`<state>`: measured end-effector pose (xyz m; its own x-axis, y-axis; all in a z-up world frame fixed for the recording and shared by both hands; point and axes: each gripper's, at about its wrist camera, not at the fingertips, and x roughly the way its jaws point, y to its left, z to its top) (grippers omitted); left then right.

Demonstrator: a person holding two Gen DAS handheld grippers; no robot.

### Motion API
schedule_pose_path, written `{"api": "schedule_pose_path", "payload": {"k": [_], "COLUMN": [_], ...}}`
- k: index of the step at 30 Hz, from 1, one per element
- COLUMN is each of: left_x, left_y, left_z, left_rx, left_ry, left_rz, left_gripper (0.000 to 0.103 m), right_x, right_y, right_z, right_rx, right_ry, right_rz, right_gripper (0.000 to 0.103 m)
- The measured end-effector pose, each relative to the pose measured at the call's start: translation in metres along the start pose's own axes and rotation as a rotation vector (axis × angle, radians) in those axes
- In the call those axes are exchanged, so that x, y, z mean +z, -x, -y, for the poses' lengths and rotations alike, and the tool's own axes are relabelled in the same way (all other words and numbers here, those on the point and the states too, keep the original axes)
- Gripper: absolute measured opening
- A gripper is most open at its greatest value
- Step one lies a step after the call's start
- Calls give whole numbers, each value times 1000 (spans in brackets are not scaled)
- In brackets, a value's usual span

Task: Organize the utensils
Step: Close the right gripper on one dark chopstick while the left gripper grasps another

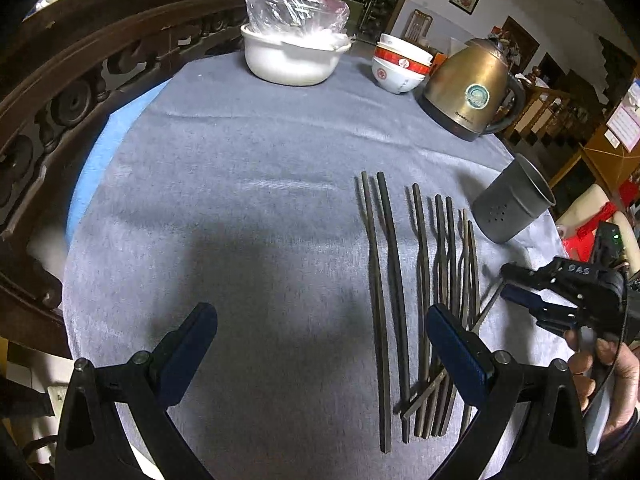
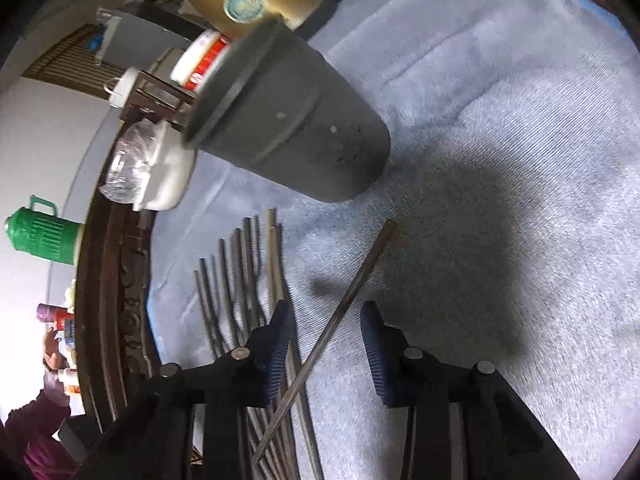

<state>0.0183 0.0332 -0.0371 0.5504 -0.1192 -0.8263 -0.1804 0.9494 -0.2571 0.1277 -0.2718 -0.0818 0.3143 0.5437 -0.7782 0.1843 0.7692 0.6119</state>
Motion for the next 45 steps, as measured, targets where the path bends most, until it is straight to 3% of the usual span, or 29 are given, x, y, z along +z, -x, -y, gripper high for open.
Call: {"api": "schedule_pose_path", "payload": {"k": [2, 10, 14, 19, 23, 25, 27, 35, 38, 40, 41, 42, 43, 44, 45], "left_x": [5, 35, 49, 55, 54, 55, 56, 37, 44, 54, 58, 60, 61, 62, 62], "left_y": [-5, -44, -55, -77, -82, -85, -88, -77, -79, -80, -82, -83, -84, -84, -86], "left_z": [2, 7, 20, 31, 38, 40, 37, 20, 19, 22, 23, 25, 26, 27, 28], "left_rx": [0, -27, 15, 48, 85, 93, 84, -1, 2, 3, 20, 27, 39, 47, 45], "left_ry": [-1, 80, 64, 69, 51, 46, 54, 76, 60, 45, 32, 28, 21, 8, -2], "left_rz": [-15, -158, -201, -324, -348, -363, -396, -481, -491, -487, -478, -474, -477, -476, -486], "left_gripper": [103, 103, 97, 55, 44, 17, 7, 5, 16, 37, 37, 37, 29, 14, 5], "right_x": [2, -4, -8, -9, -9, -9, -9, -8, -3, 0, 1, 3, 6, 7, 8], "right_y": [-5, -13, -18, -15, -14, -11, -12, -20, -27, -31, -32, -34, -35, -36, -37], "right_z": [-4, -37, -38, -32, -28, -26, -28, -49, -60, -64, -65, -67, -67, -68, -69], "right_rx": [-10, -99, -104, -81, -63, -64, -71, -144, -185, -201, -203, -202, -199, -200, -200], "right_ry": [32, 304, 358, 371, 369, 375, 387, 544, 577, 584, 584, 581, 575, 574, 575], "right_rz": [-17, -18, -25, -35, -41, -45, -50, -157, -212, -238, -246, -253, -265, -276, -286], "right_gripper": [14, 9, 9, 9, 9, 9, 9, 10, 11, 11, 11, 11, 11, 11, 11]}}
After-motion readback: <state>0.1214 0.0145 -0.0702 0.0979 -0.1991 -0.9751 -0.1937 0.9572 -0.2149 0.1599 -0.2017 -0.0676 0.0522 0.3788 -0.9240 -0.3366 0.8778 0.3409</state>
